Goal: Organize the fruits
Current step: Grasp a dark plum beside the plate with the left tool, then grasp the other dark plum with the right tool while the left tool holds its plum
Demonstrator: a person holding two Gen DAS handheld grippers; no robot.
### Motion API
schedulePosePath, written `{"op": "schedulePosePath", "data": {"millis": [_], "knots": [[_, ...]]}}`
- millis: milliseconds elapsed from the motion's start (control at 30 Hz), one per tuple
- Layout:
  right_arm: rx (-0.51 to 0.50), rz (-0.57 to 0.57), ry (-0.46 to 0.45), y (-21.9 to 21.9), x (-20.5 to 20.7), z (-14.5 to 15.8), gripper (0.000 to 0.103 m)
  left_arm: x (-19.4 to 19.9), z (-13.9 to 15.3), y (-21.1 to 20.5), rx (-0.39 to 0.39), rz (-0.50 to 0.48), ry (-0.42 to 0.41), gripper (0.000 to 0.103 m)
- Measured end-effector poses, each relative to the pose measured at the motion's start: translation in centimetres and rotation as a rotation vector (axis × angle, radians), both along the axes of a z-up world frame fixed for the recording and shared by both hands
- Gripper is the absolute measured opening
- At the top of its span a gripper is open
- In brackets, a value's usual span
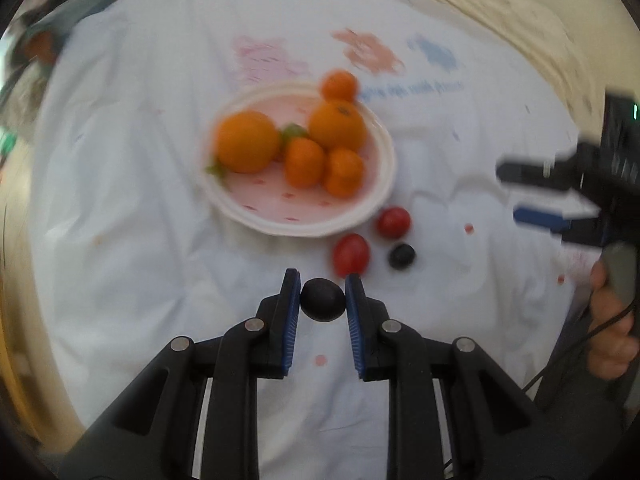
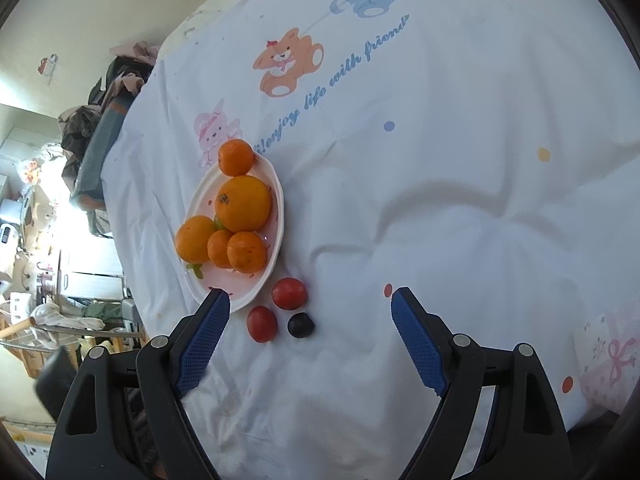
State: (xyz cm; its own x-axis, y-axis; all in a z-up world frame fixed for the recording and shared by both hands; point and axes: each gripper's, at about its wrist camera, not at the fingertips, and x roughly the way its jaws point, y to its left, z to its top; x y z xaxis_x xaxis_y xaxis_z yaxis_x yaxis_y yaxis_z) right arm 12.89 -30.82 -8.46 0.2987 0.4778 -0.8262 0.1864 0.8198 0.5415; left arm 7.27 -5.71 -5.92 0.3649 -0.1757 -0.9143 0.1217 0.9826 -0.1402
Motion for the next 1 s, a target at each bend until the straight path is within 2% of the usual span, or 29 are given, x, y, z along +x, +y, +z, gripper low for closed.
{"op": "schedulePosePath", "data": {"millis": [200,300,400,500,667,833,867,933,1000], "knots": [[-0.082,0.082,0.005,2.6,0.3,-0.6,0.085,0.5,0.8,2.6,0.015,0.123,-0.030,0.019],[-0.137,0.153,0.020,4.7,0.6,-1.5,0.075,0.9,0.3,3.5,0.003,0.170,-0.017,0.019],[-0.168,0.213,0.050,6.7,0.7,-2.8,0.066,1.0,0.1,4.2,-0.050,0.189,0.014,0.019],[-0.196,0.272,0.092,8.4,0.6,-4.3,0.060,1.0,0.5,4.4,-0.037,0.196,-0.002,0.019],[-0.286,0.324,0.115,10.0,0.9,-5.8,0.058,1.2,0.8,4.8,-0.055,0.212,0.001,0.019],[-0.376,0.385,0.094,11.6,0.8,-6.4,0.058,1.3,0.7,5.0,-0.058,0.216,0.006,0.019],[-0.400,0.397,0.085,11.8,0.7,-6.4,0.055,1.3,0.7,5.1,-0.060,0.219,0.007,0.019],[-0.438,0.417,0.071,12.1,0.5,-6.4,0.037,1.3,0.6,5.0,-0.059,0.219,0.008,0.019],[-0.425,0.429,0.067,12.2,0.3,-6.4,0.026,1.3,0.6,4.9,-0.052,0.218,0.003,0.019]]}}
